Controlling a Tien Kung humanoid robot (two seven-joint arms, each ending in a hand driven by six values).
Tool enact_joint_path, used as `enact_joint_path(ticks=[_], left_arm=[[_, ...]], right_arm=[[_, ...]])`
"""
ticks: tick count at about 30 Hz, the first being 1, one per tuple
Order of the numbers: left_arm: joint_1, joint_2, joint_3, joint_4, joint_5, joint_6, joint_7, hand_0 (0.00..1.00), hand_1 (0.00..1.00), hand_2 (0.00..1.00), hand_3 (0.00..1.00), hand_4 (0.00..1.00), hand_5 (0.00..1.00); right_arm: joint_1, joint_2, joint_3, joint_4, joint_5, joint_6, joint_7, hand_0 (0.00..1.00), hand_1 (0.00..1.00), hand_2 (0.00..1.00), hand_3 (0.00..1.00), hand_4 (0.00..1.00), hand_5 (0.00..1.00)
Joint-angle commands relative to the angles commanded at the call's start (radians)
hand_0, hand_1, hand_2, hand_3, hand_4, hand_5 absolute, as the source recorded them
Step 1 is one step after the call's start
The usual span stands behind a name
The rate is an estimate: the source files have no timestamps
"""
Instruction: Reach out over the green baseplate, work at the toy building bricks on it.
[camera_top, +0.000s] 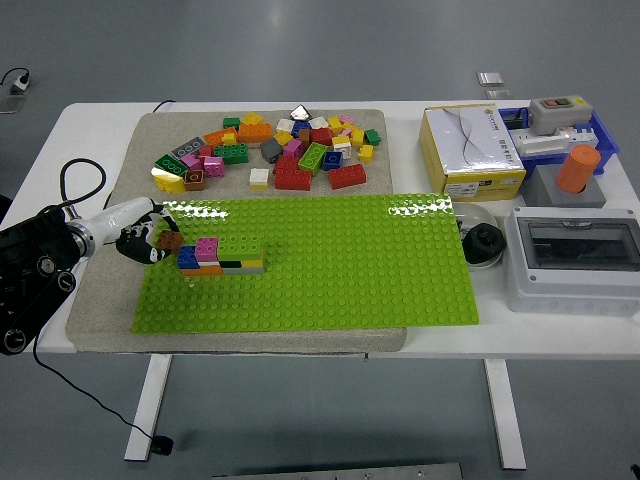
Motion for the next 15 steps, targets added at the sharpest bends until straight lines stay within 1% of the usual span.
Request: enact_joint_path(ticks=[8,9,11,15], left_arm=[[-0.001,0.008,-0.018,-0.028,0.009,-0.037,0.036,0.163,0.003,0.072,0.518,0.704,0.002],[-0.001,0.011,-0.023,-0.036,0.010,-0.045,0.044,0.163,0.002,0.073,0.516,0.671,0.002],[0.000,0.019,-0.030,-0.053,0.011,-0.059,0.061,0.163,0.002,0.073,0.516,0.671,0.002],[0.009,0.055,-0.042,-0.122,-0.003,-0.097,0.098,0.162,0.002,0.074,0.516,0.665,0.002]], right_arm=[[-0.001,0.000,0.002,0.000,-0.003,0.000,0.000,0.620,0.388,0.572,0.706,0.691,0.858],[-0.002,0.000,0.002,0.000,-0.004,0.000,0.000,0.620,0.387,0.569,0.706,0.691,0.858],[-0.003,0.000,0.004,0.000,-0.006,-0.001,0.000,0.620,0.387,0.569,0.706,0.691,0.858],[-0.006,-0.001,0.010,0.000,-0.006,-0.002,0.002,0.622,0.389,0.566,0.707,0.691,0.858]])
